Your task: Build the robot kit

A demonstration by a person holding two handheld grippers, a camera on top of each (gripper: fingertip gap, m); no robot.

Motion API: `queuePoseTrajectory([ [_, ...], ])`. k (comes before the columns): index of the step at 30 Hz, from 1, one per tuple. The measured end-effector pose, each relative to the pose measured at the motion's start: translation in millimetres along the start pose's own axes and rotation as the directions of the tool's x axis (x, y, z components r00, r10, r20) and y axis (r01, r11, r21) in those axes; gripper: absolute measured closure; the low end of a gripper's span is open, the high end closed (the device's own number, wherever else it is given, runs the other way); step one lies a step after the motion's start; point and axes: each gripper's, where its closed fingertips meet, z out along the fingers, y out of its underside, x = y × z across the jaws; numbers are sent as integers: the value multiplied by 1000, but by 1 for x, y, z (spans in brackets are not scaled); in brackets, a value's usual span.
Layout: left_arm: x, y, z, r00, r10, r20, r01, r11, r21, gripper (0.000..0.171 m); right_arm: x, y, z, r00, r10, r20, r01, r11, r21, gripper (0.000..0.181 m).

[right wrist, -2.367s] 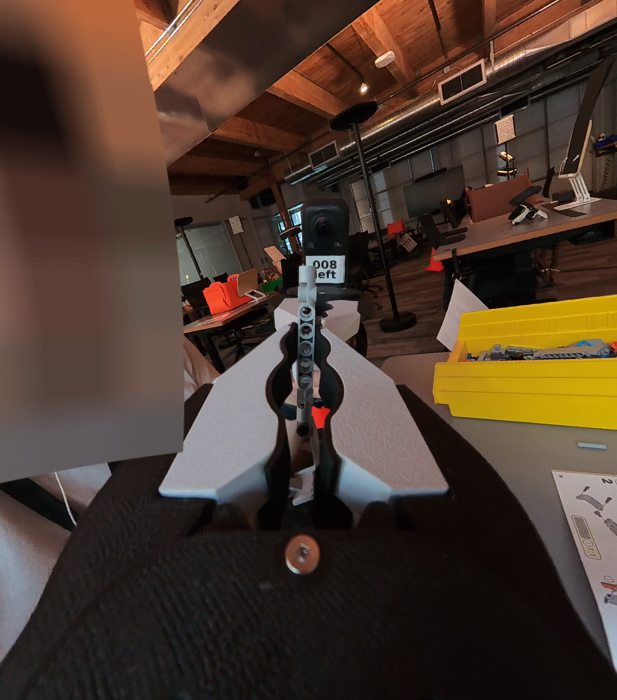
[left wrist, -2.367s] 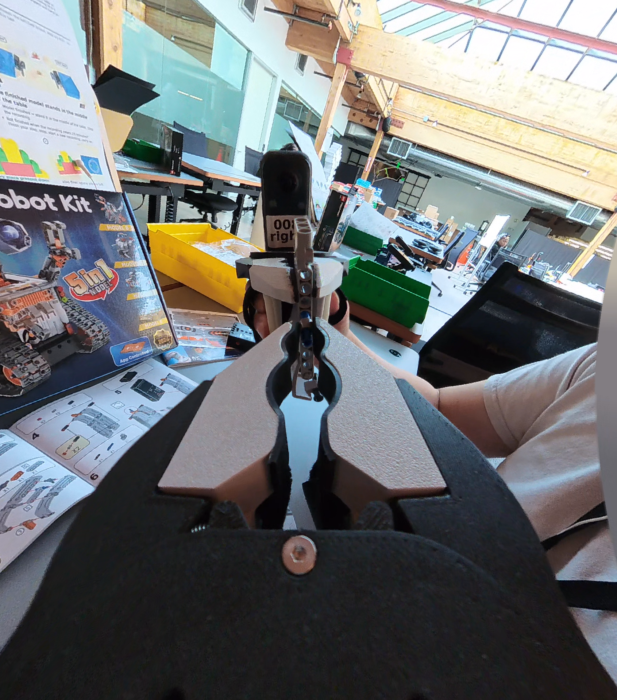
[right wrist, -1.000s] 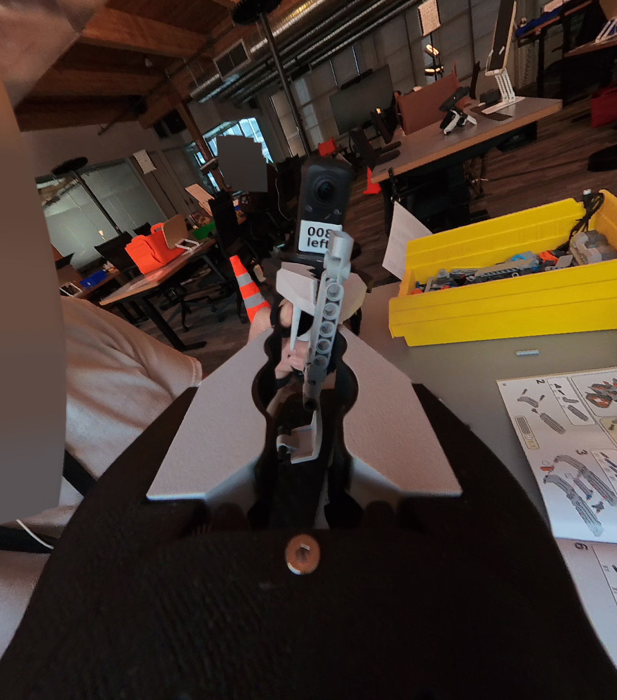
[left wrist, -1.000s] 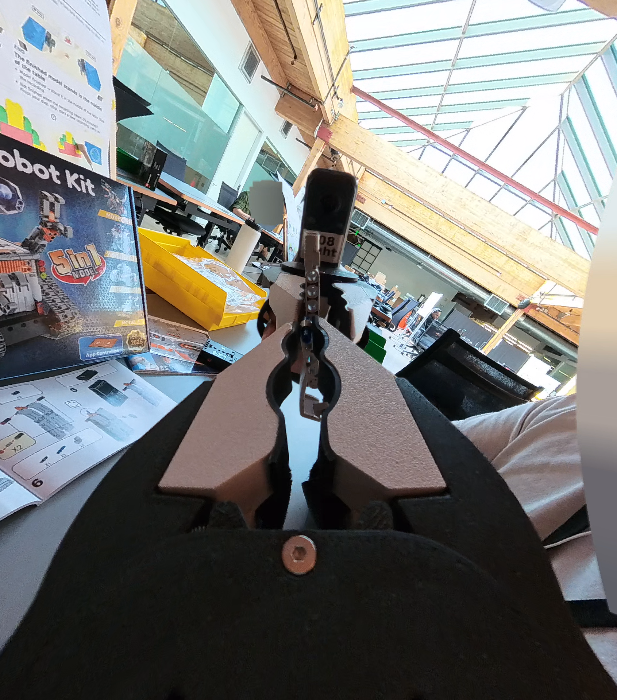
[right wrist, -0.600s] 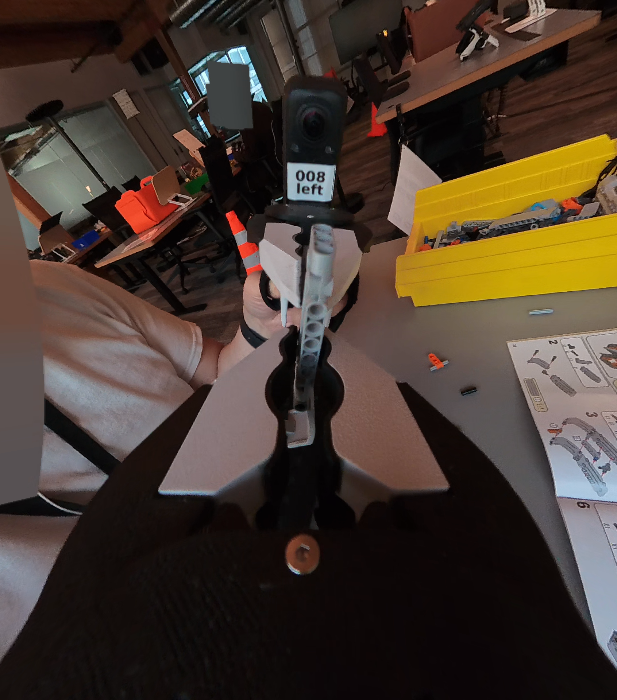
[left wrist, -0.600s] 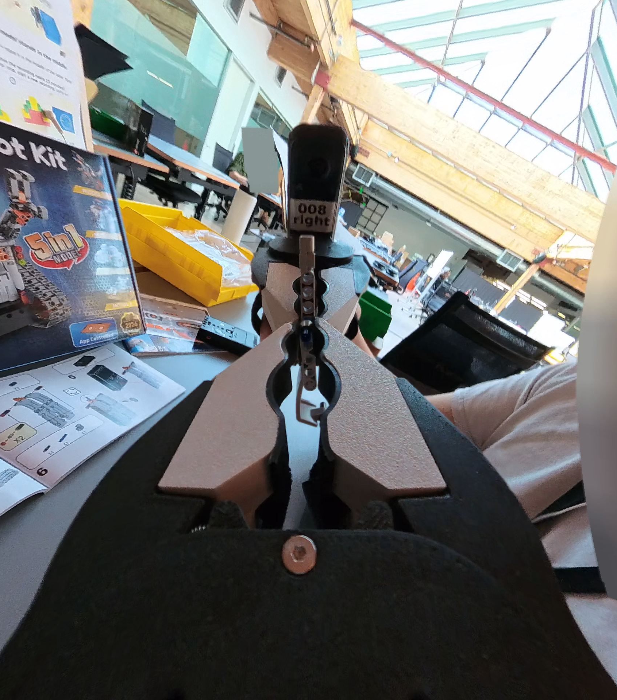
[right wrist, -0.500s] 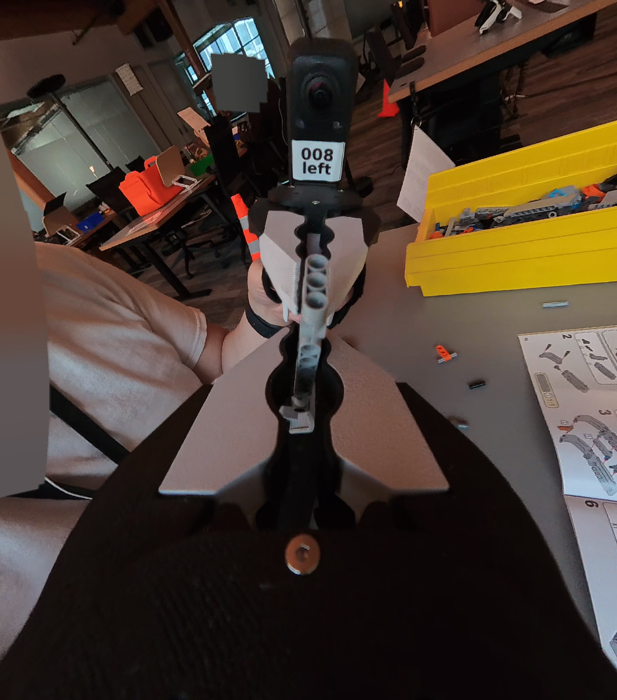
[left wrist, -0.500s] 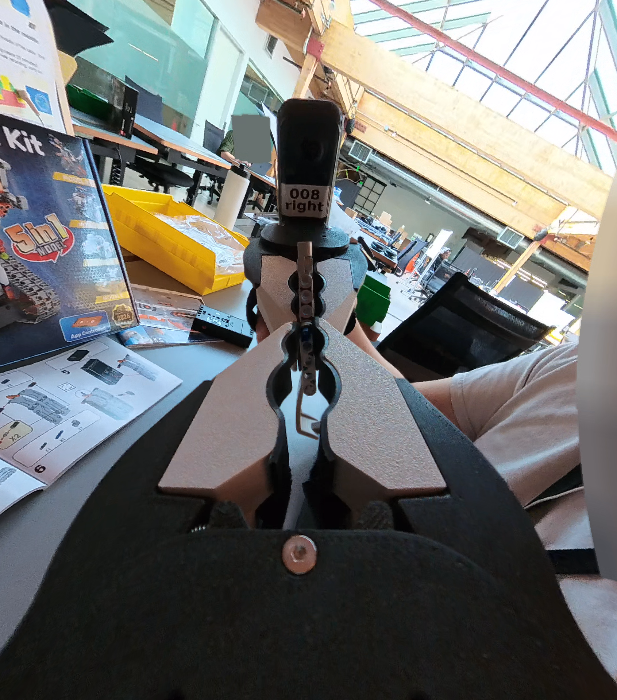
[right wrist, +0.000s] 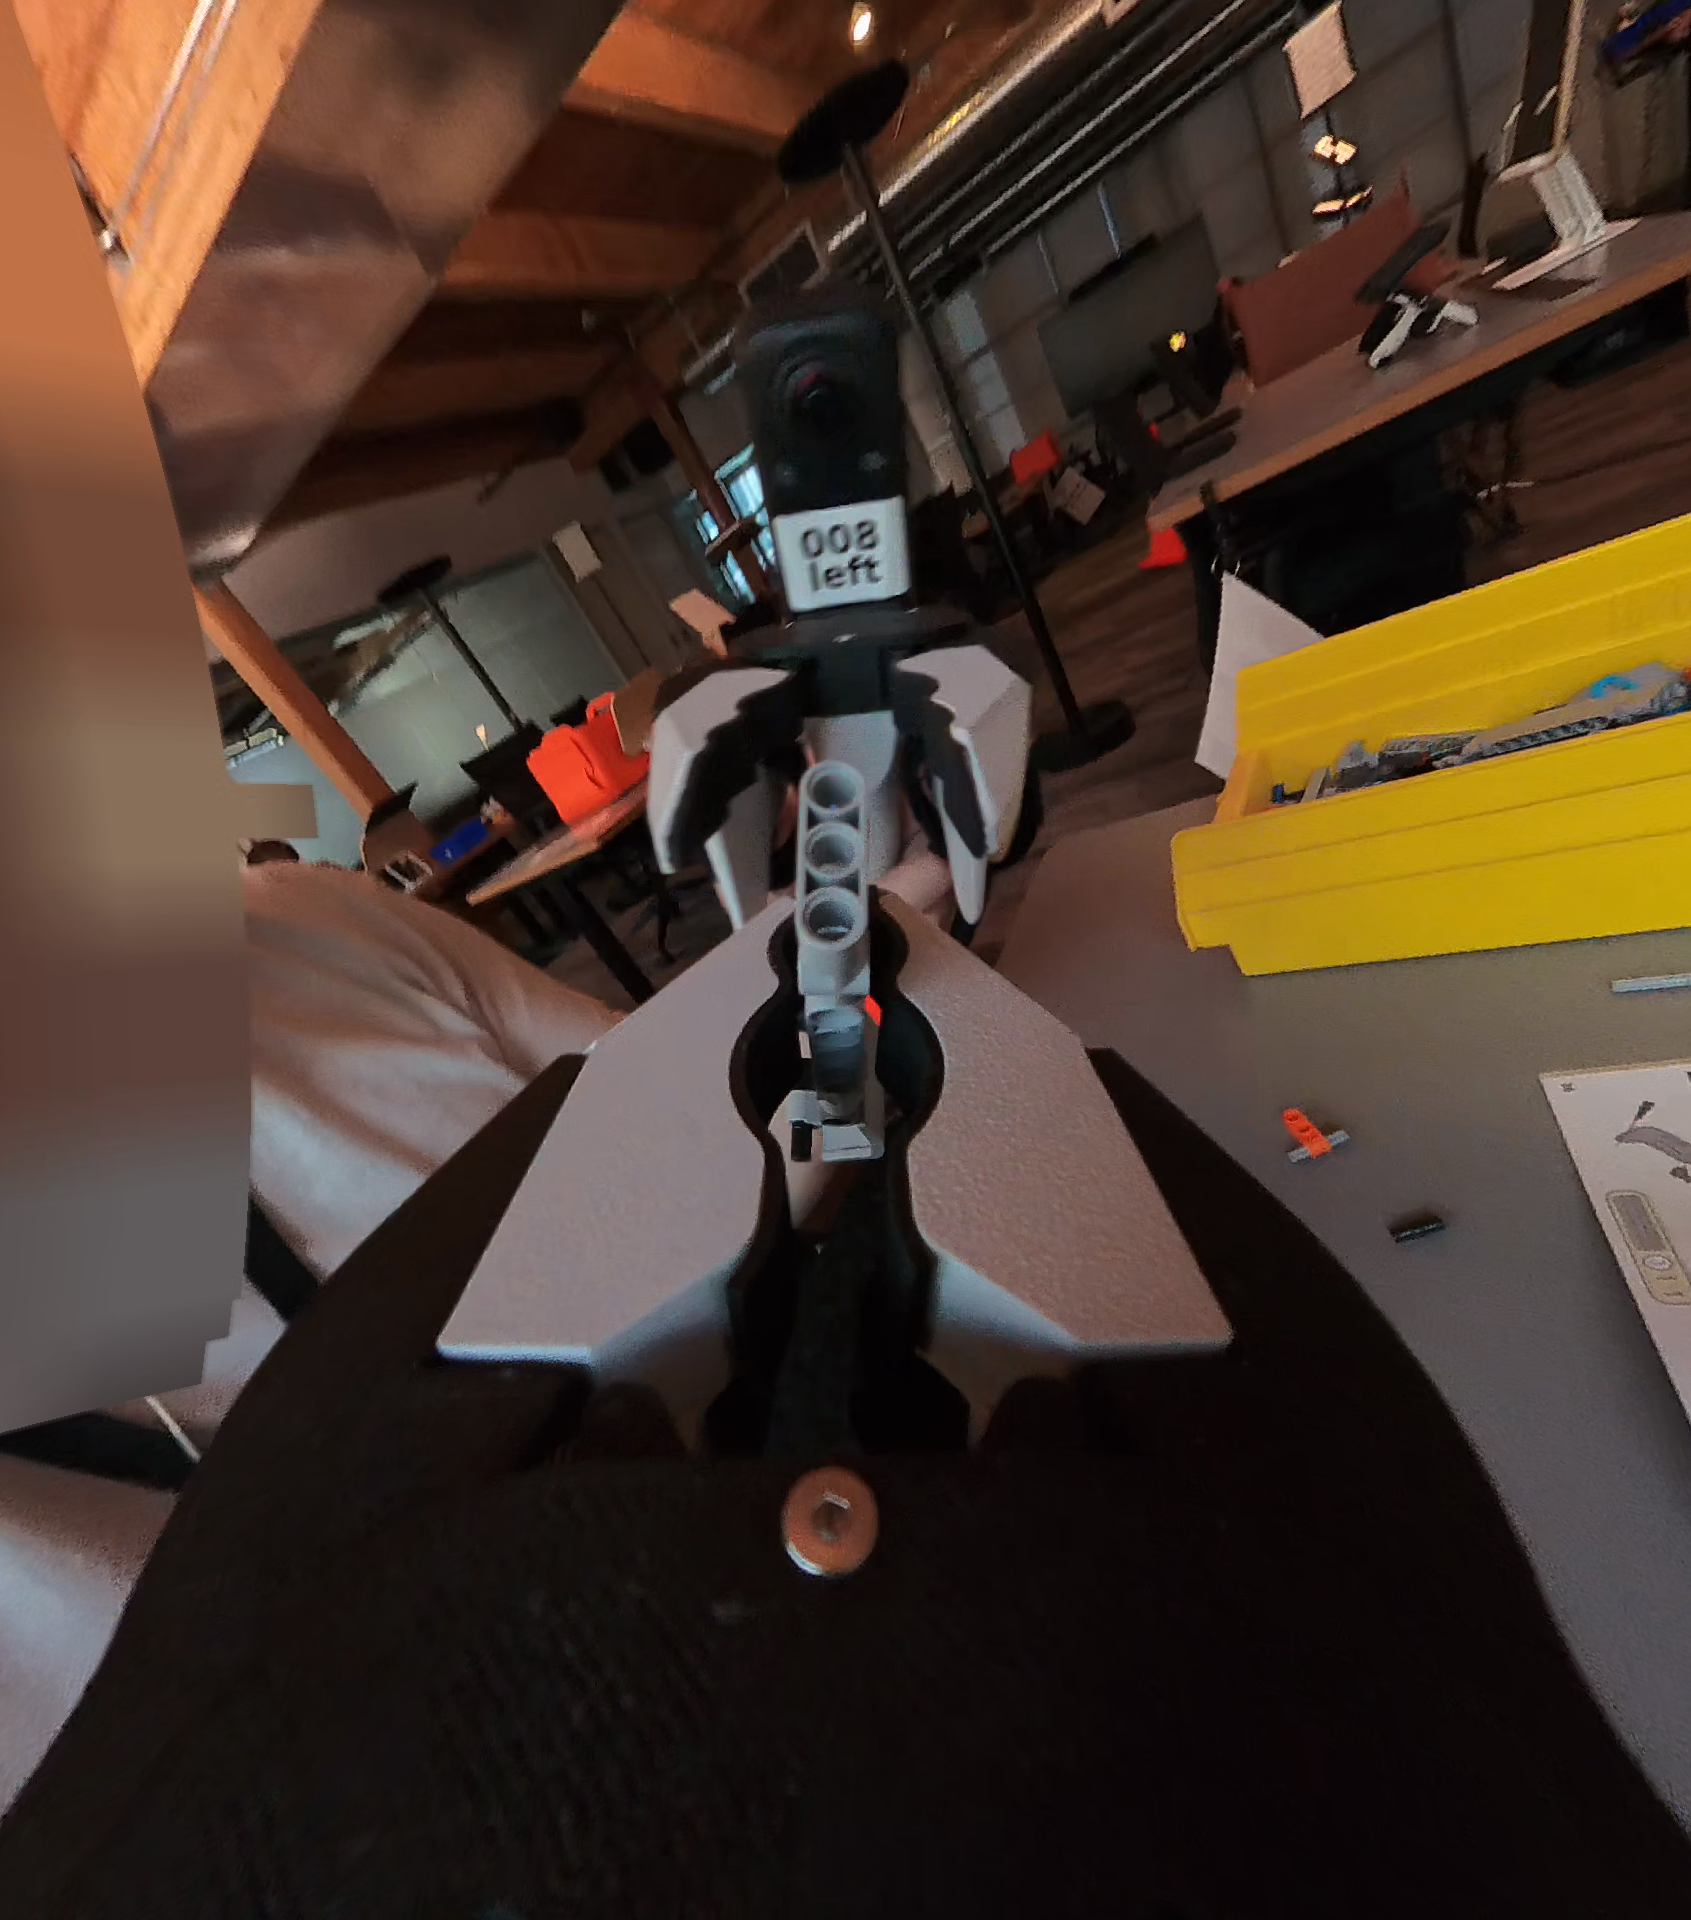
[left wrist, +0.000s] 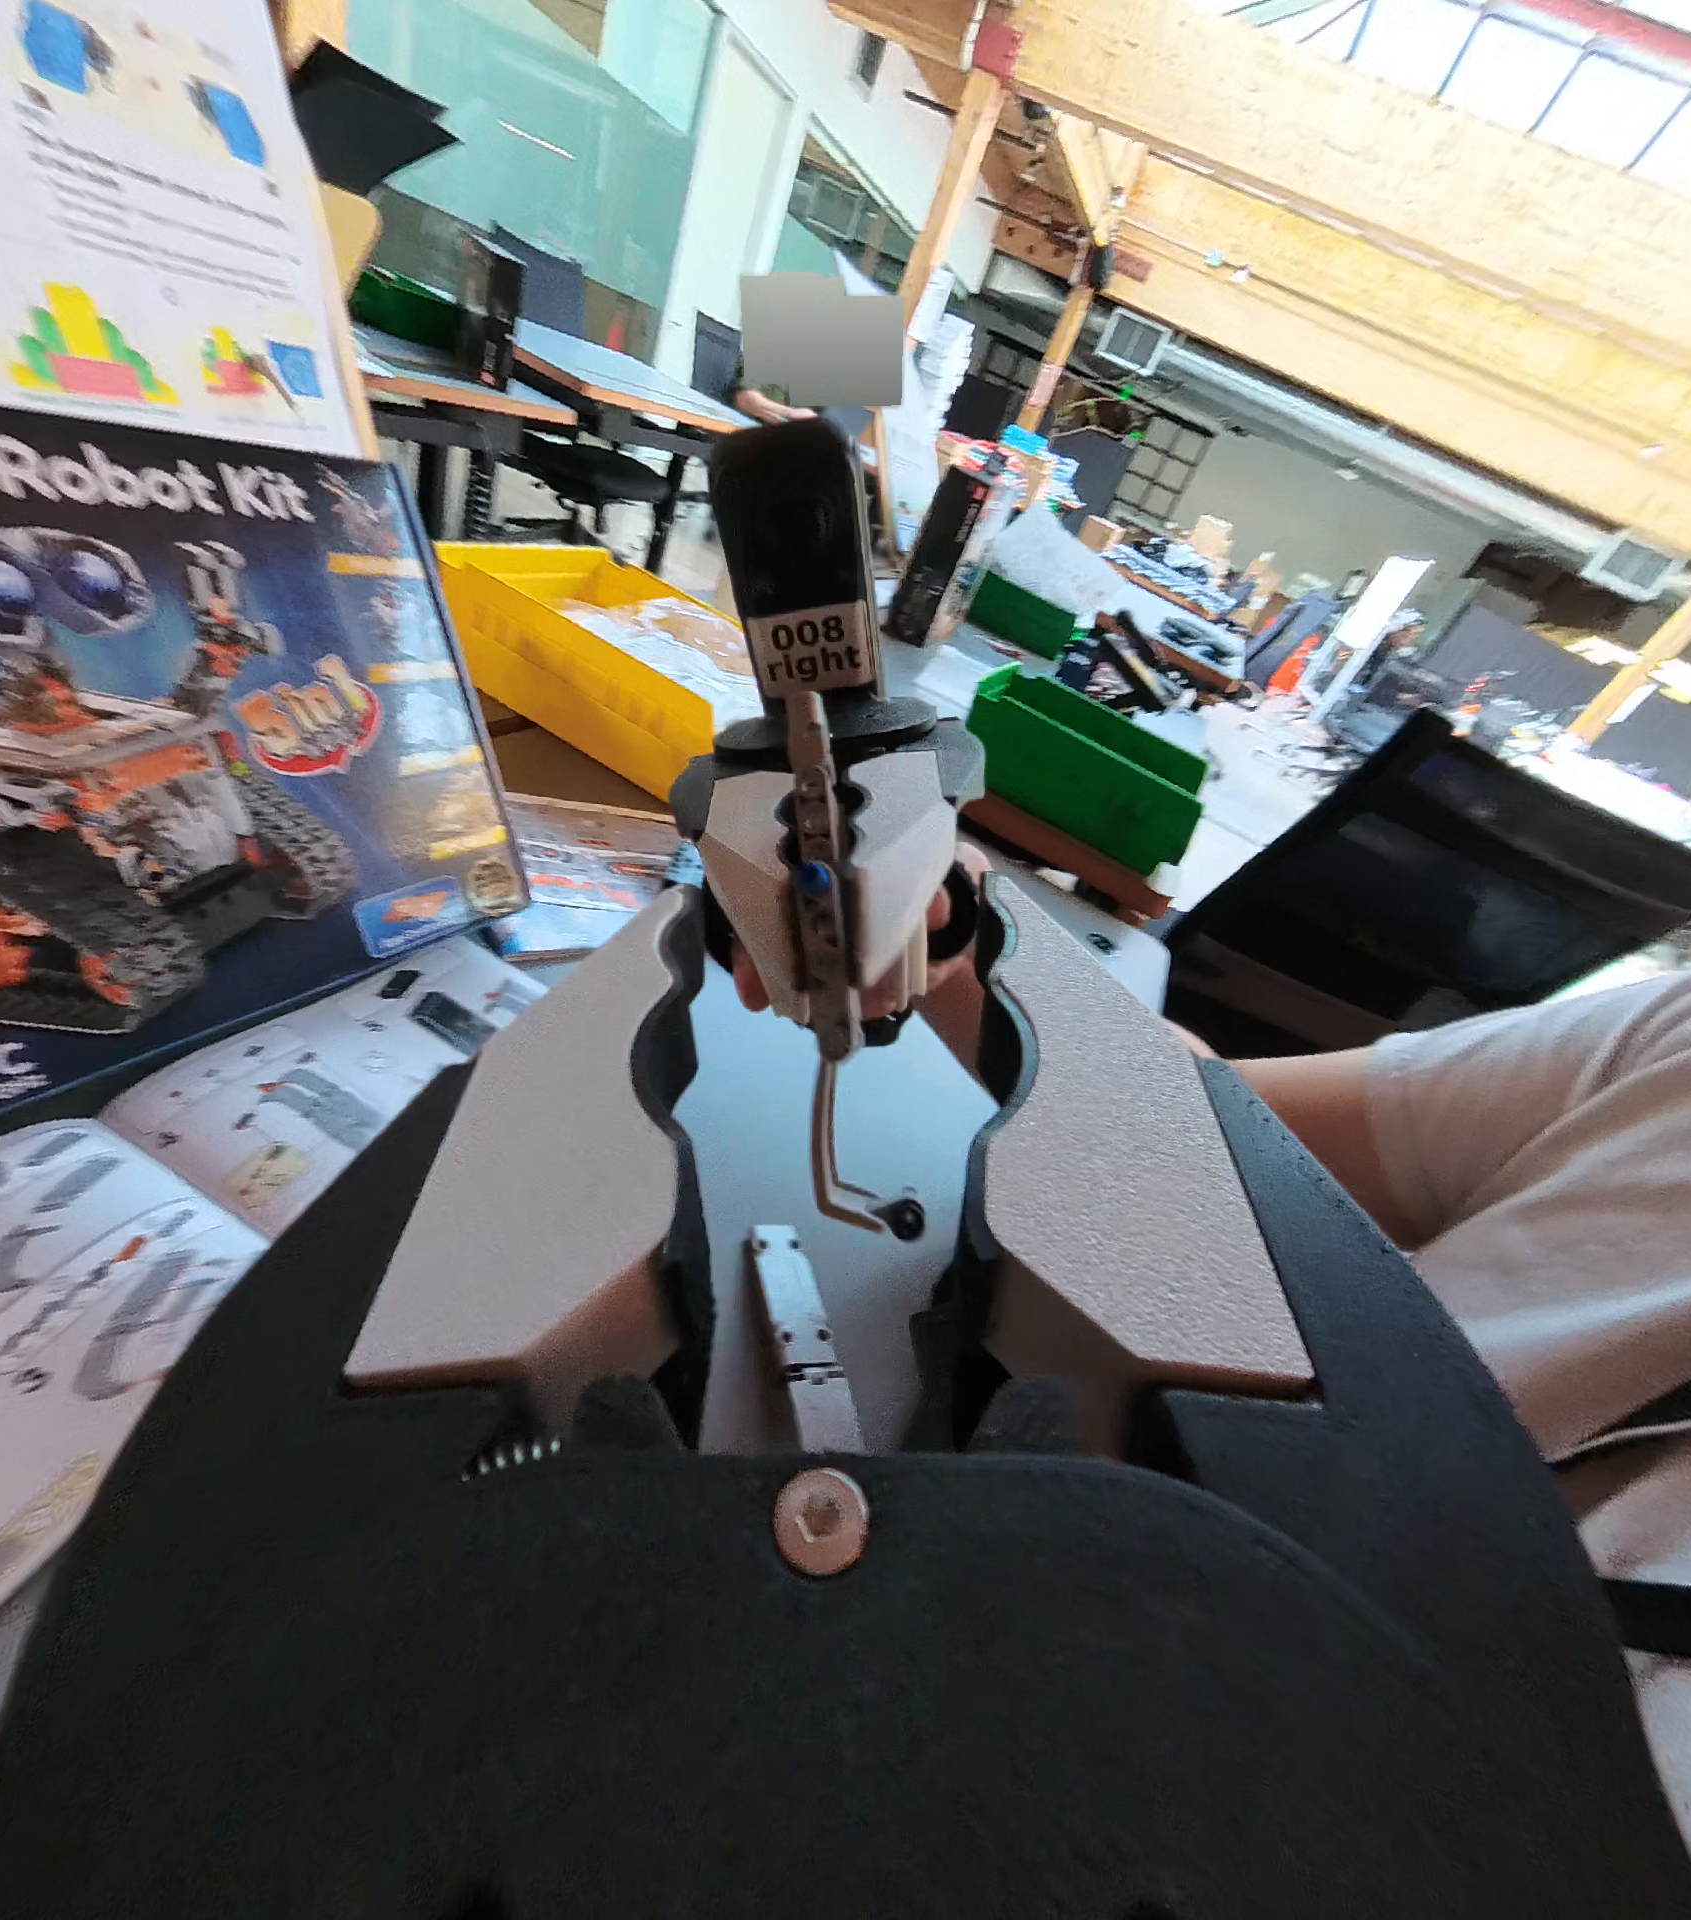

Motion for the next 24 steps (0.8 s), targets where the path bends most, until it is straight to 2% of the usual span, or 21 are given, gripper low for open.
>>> queuePoseTrajectory([
  [2,-1,-1,-6,991,96,89,-96,995,-11,117,14,-12,-5,998,38,-50,-34,996,88,176],
  [4,-9,3,-9,924,271,269,-259,962,-80,110,26,-25,-13,992,99,-83,-81,978,194,176],
  [6,-20,3,-12,754,468,461,-432,882,-190,93,34,-33,-19,985,143,-98,-113,957,267,176],
  [7,-22,1,-12,648,550,527,-502,829,-248,93,37,-33,-19,981,155,-113,-119,954,277,176],
  [8,-22,-1,-9,556,618,556,-559,773,-300,92,40,-32,-18,978,162,-133,-119,952,281,176],
  [9,-20,0,-3,496,668,555,-598,726,-339,91,41,-32,-16,976,164,-144,-118,952,283,176],
  [10,-20,4,4,471,699,538,-613,698,-370,90,41,-32,-14,974,172,-151,-123,950,287,176],
  [12,-27,12,14,469,717,515,-592,688,-419,86,39,-31,-9,969,188,-159,-135,946,294,176],
  [15,-31,13,17,484,709,513,-585,698,-413,90,44,-33,-14,957,189,-219,-113,942,317,176],
  [20,-25,15,16,504,707,495,-587,701,-404,104,38,-33,-12,964,178,-200,-115,950,291,176],
  [24,-22,11,4,475,721,504,-597,685,-417,108,30,-38,-12,969,200,-143,-148,940,309,176],
])
